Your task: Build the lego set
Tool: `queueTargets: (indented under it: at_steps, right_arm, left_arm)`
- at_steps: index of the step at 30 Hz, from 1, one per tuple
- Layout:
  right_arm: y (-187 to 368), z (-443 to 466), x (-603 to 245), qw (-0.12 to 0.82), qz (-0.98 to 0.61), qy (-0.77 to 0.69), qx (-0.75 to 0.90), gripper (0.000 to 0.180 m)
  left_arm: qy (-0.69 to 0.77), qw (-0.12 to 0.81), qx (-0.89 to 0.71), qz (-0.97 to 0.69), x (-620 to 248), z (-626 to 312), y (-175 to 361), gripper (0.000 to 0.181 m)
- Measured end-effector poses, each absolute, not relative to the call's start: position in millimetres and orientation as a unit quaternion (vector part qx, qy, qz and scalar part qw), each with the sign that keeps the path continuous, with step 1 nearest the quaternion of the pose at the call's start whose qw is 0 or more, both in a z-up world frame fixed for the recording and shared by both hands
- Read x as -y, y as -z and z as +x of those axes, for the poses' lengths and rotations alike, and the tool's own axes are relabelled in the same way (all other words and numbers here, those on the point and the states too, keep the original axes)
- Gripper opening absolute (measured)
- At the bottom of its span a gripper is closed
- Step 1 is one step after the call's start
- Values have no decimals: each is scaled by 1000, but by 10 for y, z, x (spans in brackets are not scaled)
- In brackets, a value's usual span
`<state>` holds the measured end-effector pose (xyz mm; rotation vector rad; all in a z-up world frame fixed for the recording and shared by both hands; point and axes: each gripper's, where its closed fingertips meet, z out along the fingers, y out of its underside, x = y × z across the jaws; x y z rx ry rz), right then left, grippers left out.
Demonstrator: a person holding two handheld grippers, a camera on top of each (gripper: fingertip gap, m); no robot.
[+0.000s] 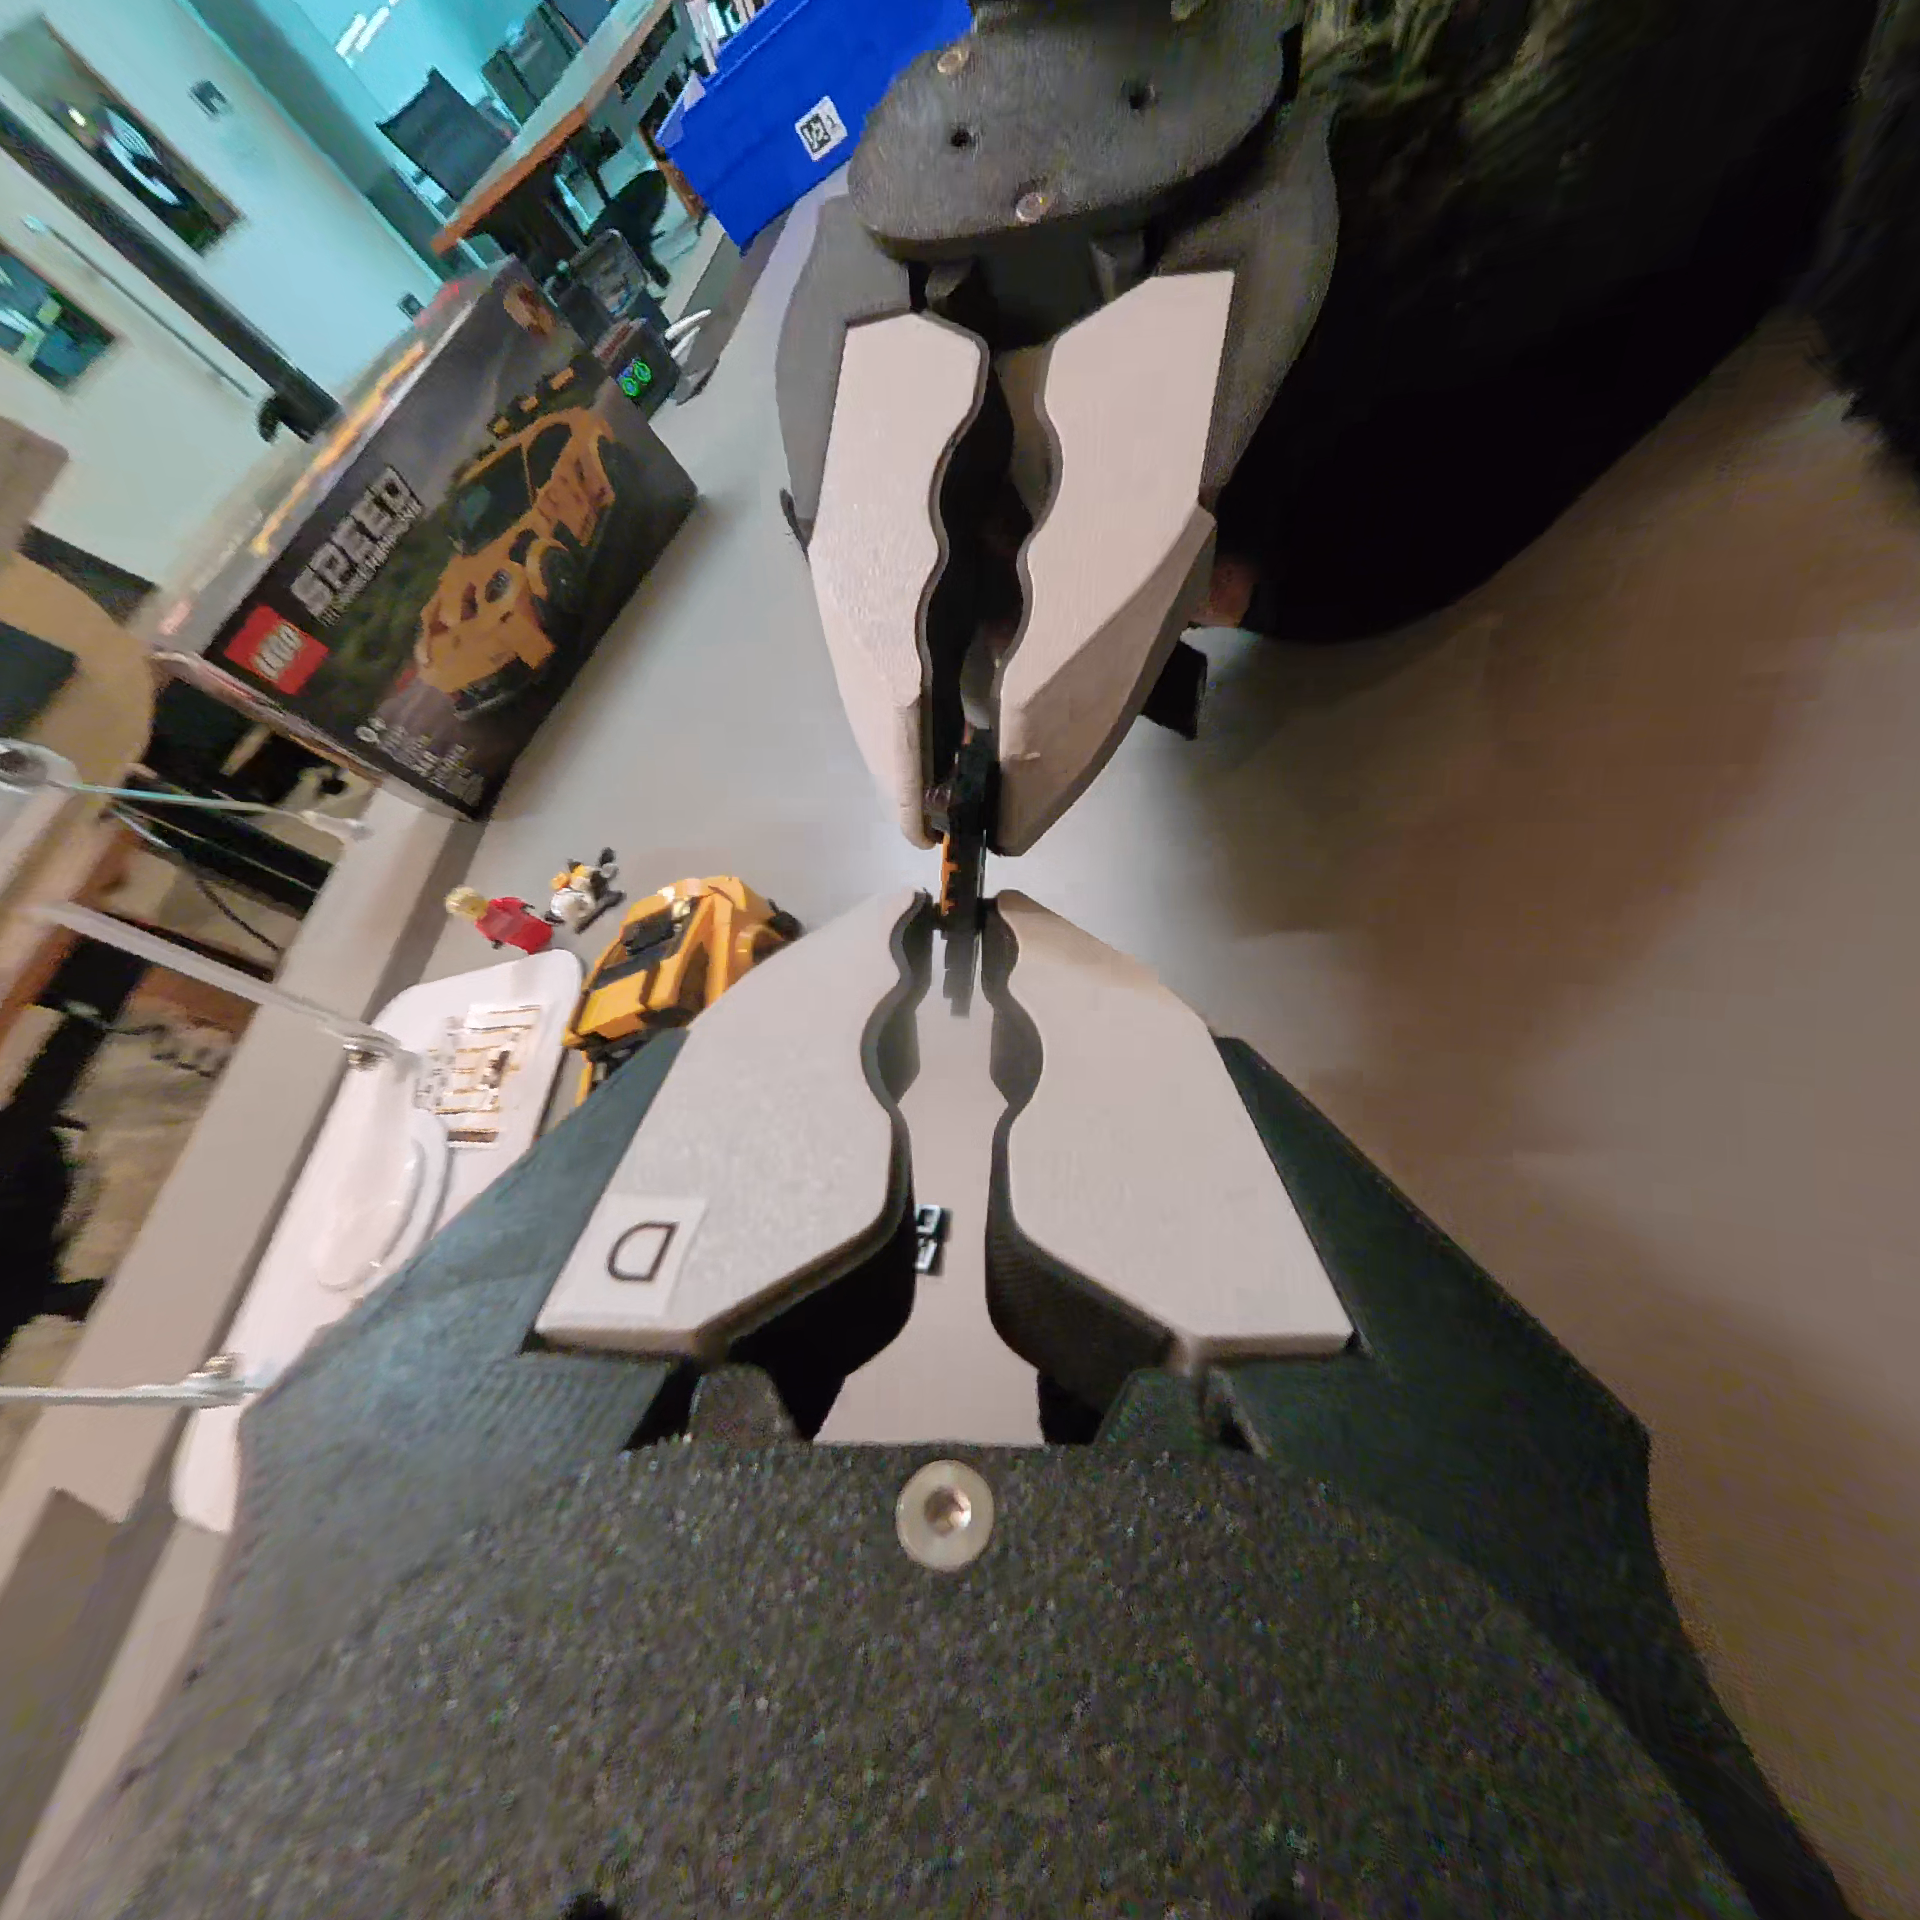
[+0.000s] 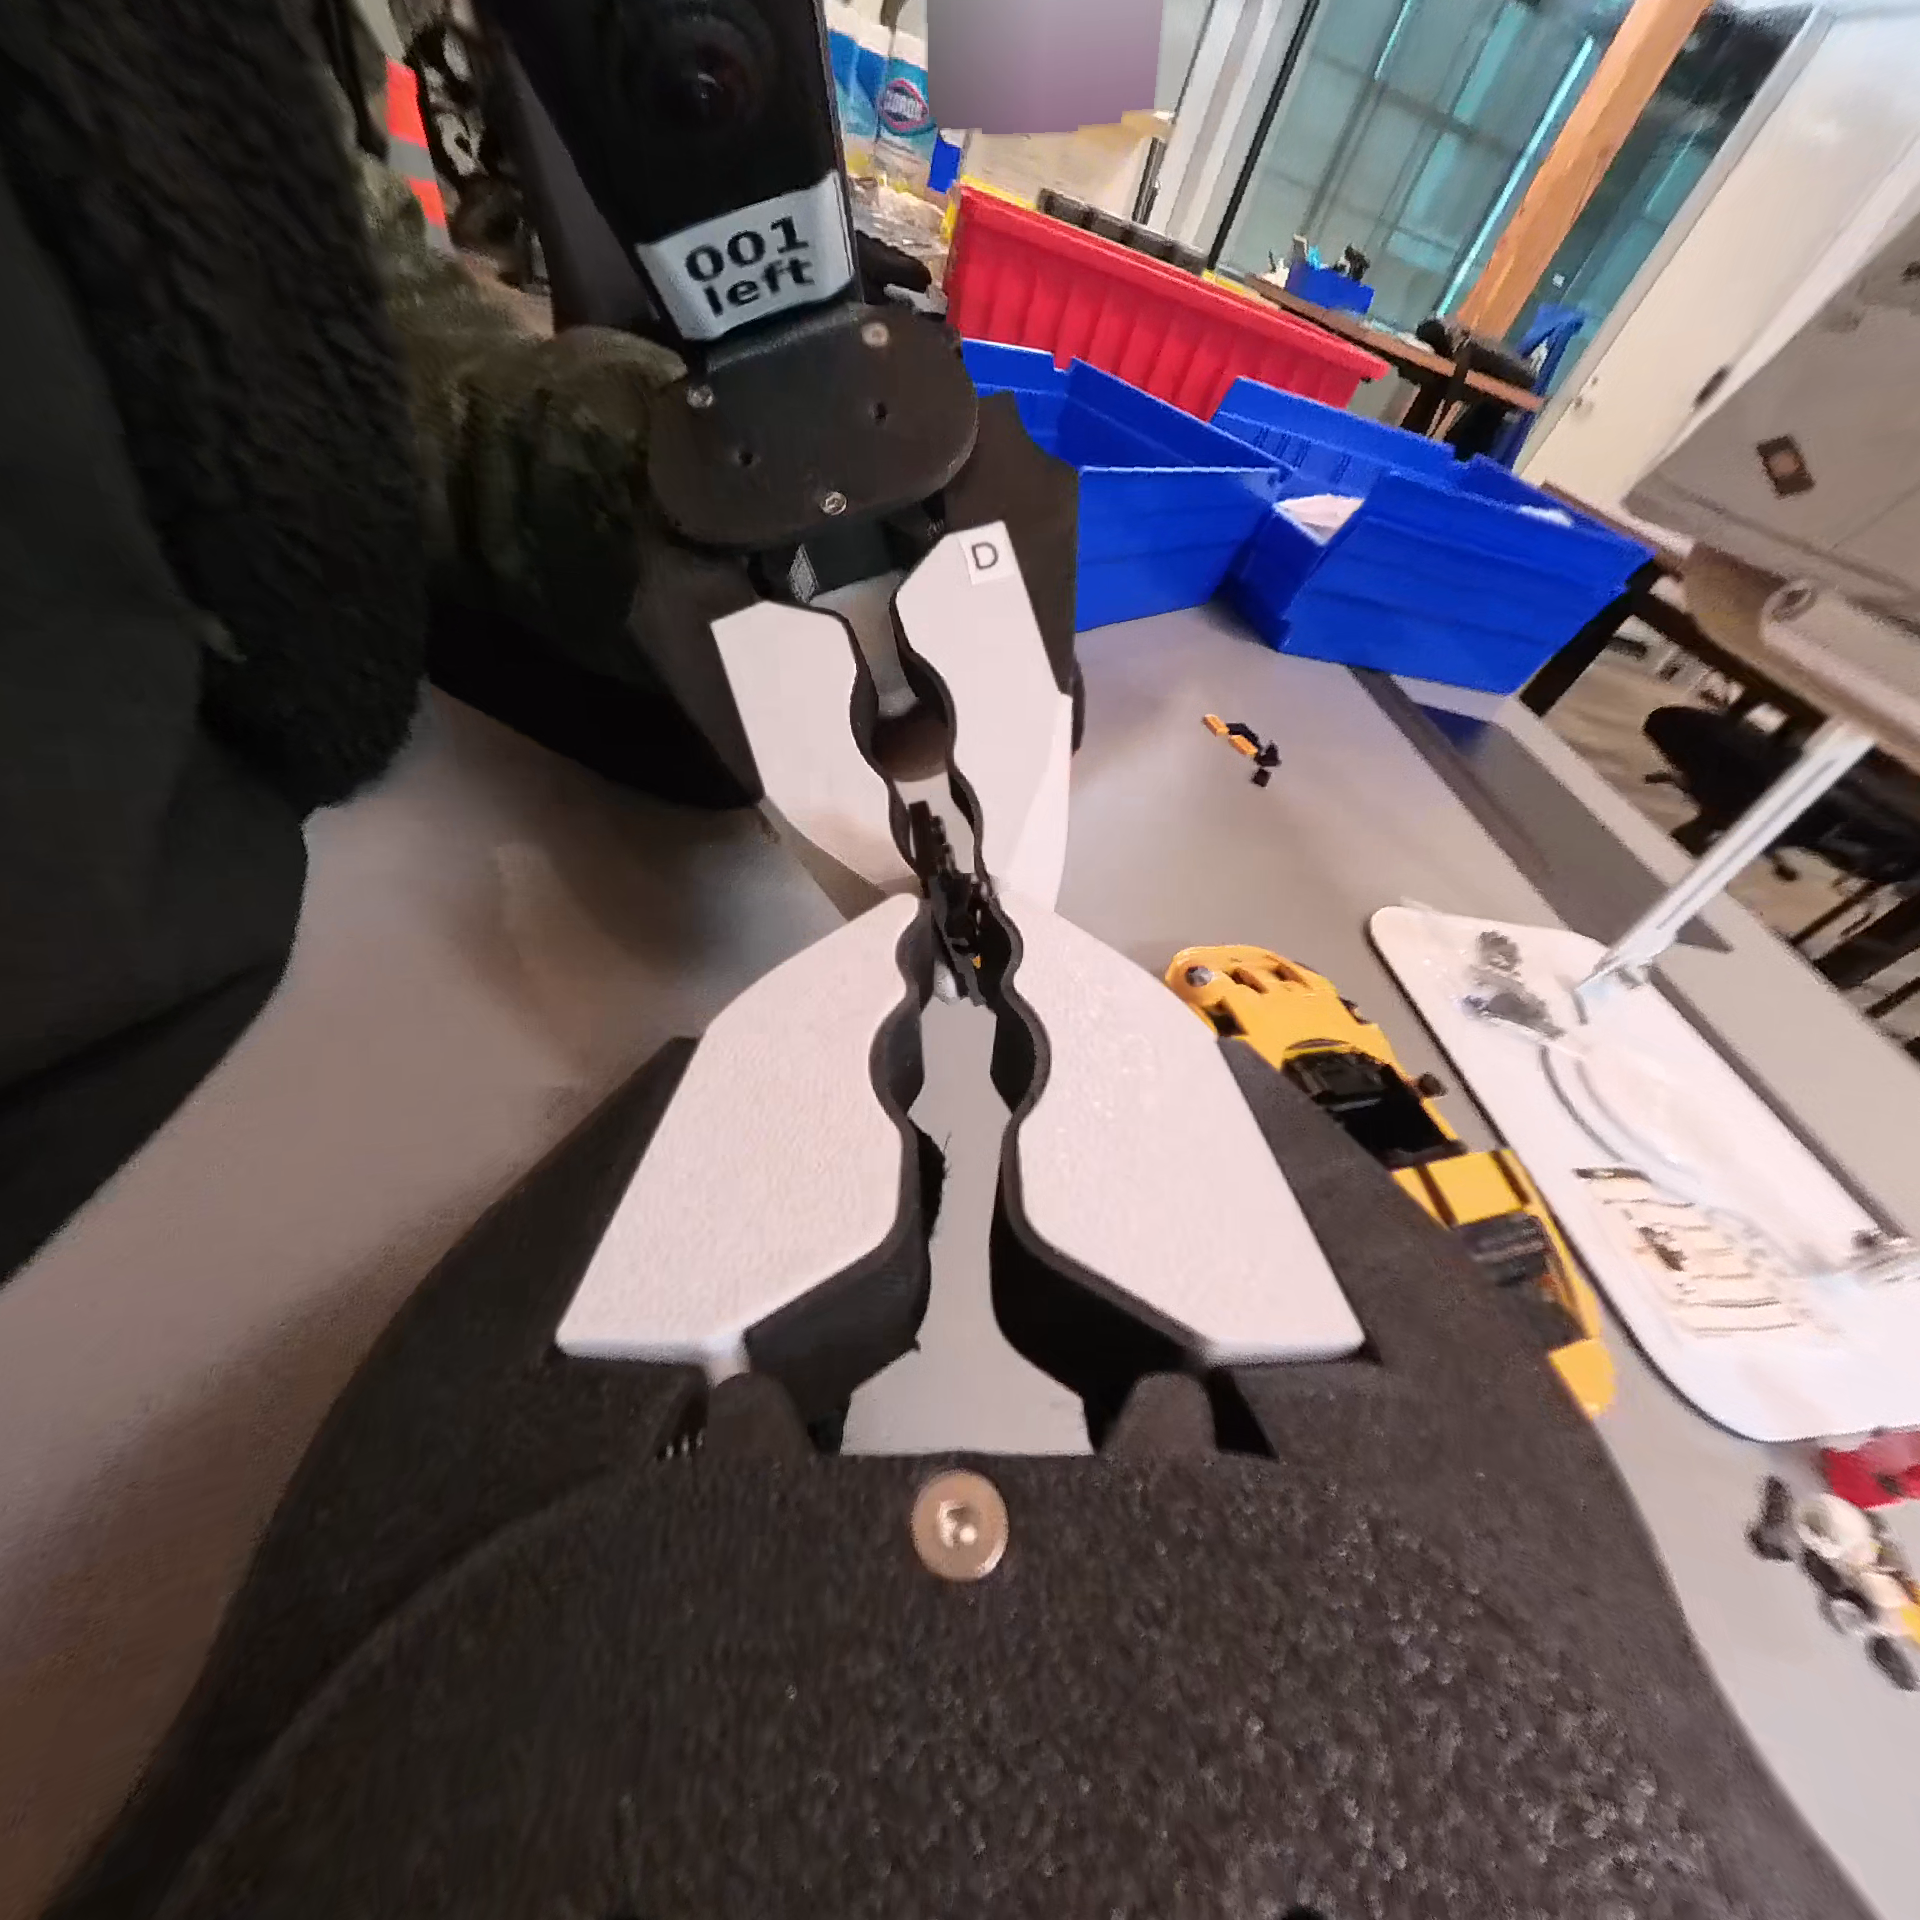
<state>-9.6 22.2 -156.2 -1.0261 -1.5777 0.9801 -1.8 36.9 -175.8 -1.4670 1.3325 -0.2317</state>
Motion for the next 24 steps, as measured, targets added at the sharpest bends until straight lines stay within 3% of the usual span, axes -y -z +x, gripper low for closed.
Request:
queueTargets:
  at_steps: [7,19,24]
  right_arm:
    - [1618,-113,-155,508,-395,-352,680,8]
    - [1752,-138,39,406,-439,-399,695,8]
    - [1802,-128,88,392,-438,-396,705,8]
  left_arm:
    - [55,525,-597,-605,-328,-29,1810,9]
    - [280,366,-576,-675,-42,5,1972,10]
    - [301,341,-576,-679,26,19,2024,10]
